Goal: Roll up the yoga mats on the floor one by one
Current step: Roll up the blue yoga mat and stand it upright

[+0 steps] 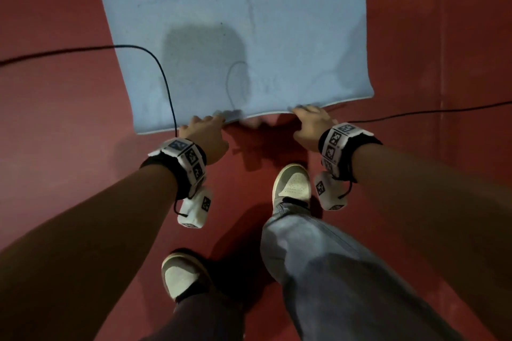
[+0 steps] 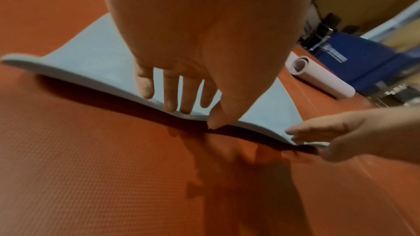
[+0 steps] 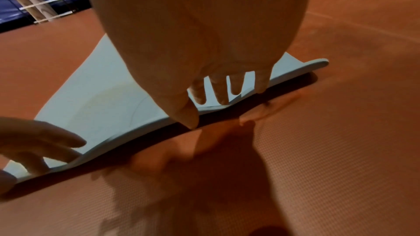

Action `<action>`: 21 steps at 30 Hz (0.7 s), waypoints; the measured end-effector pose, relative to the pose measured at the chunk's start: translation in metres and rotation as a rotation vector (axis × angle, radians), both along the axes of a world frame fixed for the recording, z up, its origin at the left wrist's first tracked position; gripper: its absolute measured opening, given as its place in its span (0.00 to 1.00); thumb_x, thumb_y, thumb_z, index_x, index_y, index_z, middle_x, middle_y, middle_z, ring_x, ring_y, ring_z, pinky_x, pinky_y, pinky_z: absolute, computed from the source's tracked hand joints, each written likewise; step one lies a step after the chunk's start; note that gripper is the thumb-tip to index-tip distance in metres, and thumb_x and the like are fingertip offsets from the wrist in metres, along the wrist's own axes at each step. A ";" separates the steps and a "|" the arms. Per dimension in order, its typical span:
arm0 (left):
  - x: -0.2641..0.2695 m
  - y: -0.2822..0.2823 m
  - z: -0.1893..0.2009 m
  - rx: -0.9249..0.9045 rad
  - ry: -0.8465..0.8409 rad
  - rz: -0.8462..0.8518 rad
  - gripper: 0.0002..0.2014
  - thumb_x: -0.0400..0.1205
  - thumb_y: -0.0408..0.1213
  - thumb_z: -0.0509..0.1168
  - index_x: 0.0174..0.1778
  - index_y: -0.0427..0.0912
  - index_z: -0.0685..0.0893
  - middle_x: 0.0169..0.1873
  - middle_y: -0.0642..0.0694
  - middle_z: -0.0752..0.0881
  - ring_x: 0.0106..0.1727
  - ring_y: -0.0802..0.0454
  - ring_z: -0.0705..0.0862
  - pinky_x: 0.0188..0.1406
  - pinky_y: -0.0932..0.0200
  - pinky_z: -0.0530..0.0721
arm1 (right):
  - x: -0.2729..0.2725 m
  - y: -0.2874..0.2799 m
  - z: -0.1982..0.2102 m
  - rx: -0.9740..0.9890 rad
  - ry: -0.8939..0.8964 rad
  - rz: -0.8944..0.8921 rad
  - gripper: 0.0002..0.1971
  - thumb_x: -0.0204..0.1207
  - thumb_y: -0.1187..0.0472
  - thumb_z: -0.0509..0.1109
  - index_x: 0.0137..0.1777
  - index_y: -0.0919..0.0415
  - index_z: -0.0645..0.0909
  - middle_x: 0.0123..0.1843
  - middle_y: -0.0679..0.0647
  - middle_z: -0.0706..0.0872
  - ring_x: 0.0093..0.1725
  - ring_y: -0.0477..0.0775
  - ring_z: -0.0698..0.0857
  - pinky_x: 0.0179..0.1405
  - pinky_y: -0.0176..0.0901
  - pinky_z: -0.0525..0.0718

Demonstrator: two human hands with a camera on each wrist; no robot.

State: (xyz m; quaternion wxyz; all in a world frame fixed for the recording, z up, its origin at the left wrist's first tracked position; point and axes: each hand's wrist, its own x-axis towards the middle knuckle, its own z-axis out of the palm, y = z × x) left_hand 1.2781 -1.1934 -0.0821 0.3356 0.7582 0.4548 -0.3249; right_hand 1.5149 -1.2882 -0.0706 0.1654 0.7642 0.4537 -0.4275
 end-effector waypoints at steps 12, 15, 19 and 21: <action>-0.008 -0.002 -0.033 0.373 -0.138 -0.019 0.22 0.80 0.37 0.66 0.71 0.49 0.79 0.64 0.42 0.80 0.67 0.37 0.75 0.66 0.43 0.70 | 0.001 0.006 -0.045 0.313 -0.182 0.132 0.27 0.78 0.50 0.70 0.78 0.47 0.73 0.73 0.57 0.74 0.74 0.62 0.72 0.78 0.53 0.64; -0.003 -0.007 -0.049 0.438 -0.221 0.093 0.15 0.80 0.36 0.67 0.63 0.45 0.84 0.60 0.40 0.81 0.64 0.35 0.76 0.63 0.43 0.71 | 0.009 0.007 -0.060 0.388 -0.185 0.179 0.22 0.80 0.49 0.68 0.74 0.46 0.77 0.70 0.55 0.76 0.72 0.62 0.72 0.73 0.54 0.67; -0.003 -0.017 -0.068 0.519 -0.304 0.168 0.11 0.80 0.35 0.67 0.56 0.39 0.87 0.56 0.36 0.83 0.57 0.31 0.78 0.54 0.41 0.75 | 0.021 0.008 -0.076 0.478 -0.126 0.212 0.15 0.83 0.50 0.65 0.68 0.44 0.82 0.65 0.55 0.78 0.67 0.63 0.74 0.67 0.55 0.71; -0.004 -0.023 -0.073 0.552 -0.302 0.182 0.10 0.79 0.35 0.68 0.56 0.40 0.87 0.55 0.37 0.84 0.57 0.31 0.78 0.52 0.41 0.74 | 0.026 0.007 -0.081 0.499 -0.107 0.250 0.14 0.83 0.49 0.65 0.67 0.43 0.82 0.64 0.54 0.79 0.67 0.62 0.74 0.66 0.55 0.72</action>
